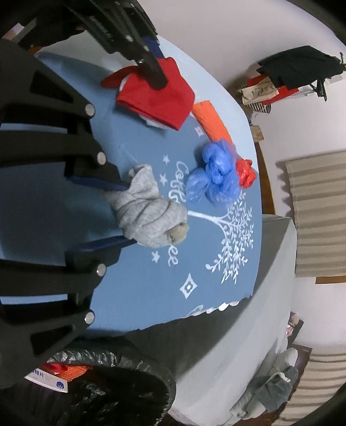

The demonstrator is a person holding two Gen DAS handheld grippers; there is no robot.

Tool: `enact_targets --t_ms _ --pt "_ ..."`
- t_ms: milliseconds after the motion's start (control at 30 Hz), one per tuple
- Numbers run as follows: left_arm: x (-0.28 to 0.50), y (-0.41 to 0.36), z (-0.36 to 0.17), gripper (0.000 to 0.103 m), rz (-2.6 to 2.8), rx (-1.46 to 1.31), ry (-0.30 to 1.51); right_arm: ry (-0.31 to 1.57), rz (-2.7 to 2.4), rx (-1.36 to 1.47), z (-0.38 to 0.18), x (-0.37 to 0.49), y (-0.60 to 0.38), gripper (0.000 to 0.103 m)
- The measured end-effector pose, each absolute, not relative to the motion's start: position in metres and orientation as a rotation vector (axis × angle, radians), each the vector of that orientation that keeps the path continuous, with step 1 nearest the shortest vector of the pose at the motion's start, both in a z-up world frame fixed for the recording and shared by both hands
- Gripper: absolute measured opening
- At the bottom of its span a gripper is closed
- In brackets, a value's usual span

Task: Collect trash
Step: 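Grasp the second red glove with the left tool while the right tool grasps the grey sock, then carry the red glove and grey sock over the bin and release them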

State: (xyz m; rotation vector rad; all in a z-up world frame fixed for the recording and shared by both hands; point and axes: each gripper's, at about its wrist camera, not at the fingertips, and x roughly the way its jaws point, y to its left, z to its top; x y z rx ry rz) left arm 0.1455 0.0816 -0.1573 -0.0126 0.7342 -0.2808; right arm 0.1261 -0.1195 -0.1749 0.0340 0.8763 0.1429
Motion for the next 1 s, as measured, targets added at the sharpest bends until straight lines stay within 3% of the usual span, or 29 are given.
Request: enact_targets --t_ms 133,200,367,533,800,900,1000 --pt "0.14 0.079 -0.16 0.037 -0.283 -0.002 0.741 0.892 0.142 0.025 -0.182 0.126 -0.12 0.037" --pt "0.135 0.081 -0.158 0.046 -0.281 -0.001 0.731 0.892 0.141 0.029 -0.184 0.125 -0.12 0.038" --pt "0.124 0.092 -0.157 0.05 -0.275 0.001 0.724 0.865 0.139 0.027 -0.179 0.124 -0.12 0.059" --pt "0.12 0.099 -0.155 0.05 -0.273 -0.009 0.71 0.861 0.129 0.031 -0.179 0.127 -0.121 0.065" --pt "0.134 0.089 -0.162 0.027 -0.305 -0.016 0.739 0.882 0.143 0.031 -0.184 0.13 -0.119 0.065" --pt "0.136 0.09 -0.159 0.012 -0.301 -0.023 0.732 0.893 0.161 0.032 -0.185 0.132 -0.118 0.052" --pt "0.136 0.095 -0.151 0.008 -0.31 -0.054 0.71 0.885 0.171 0.046 -0.181 0.132 -0.121 0.04"
